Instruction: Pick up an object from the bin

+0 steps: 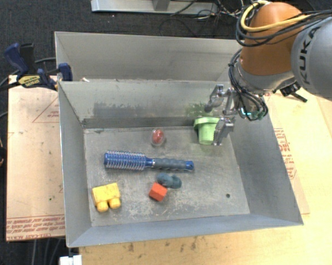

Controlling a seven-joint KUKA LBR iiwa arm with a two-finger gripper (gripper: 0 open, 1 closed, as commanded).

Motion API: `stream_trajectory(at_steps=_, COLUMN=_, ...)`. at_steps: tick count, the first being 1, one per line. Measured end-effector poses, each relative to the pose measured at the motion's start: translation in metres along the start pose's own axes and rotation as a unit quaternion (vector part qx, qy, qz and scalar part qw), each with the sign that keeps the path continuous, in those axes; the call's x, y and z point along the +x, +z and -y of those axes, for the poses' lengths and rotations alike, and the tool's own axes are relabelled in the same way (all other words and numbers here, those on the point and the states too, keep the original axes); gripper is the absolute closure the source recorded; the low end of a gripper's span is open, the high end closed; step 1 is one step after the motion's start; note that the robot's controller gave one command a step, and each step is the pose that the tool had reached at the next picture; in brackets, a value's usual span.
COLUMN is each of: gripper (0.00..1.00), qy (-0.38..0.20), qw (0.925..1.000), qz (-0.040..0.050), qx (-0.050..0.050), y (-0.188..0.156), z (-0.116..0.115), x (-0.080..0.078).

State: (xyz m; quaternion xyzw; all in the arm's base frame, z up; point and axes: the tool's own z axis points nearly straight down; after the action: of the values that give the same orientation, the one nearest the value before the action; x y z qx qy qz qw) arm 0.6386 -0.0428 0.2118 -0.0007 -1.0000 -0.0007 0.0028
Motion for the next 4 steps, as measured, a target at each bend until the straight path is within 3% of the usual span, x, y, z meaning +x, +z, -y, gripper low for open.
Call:
stream_trajectory(at_steps=1, gripper=0.00, qy=0.026, qw=0.9997, qz=0.0046, qx=0.000, y=0.139, z=-0.058, x=-0.019)
stream_trajectory(at_steps=2, gripper=0.00, qy=0.075, qw=0.9972, qz=0.0074, qx=-0.002, y=0.066, z=-0.121, x=-0.003)
stream_trajectory(at_steps=3, gripper=0.00, qy=0.121, qw=0.9926, qz=-0.0008, qx=-0.001, y=0.123, z=-0.212, x=0.072)
stream_trajectory(at_steps=4, gripper=1.00, qy=0.125, qw=0.9922, qz=0.0025, qx=0.000, y=0.121, z=-0.206, x=0.068)
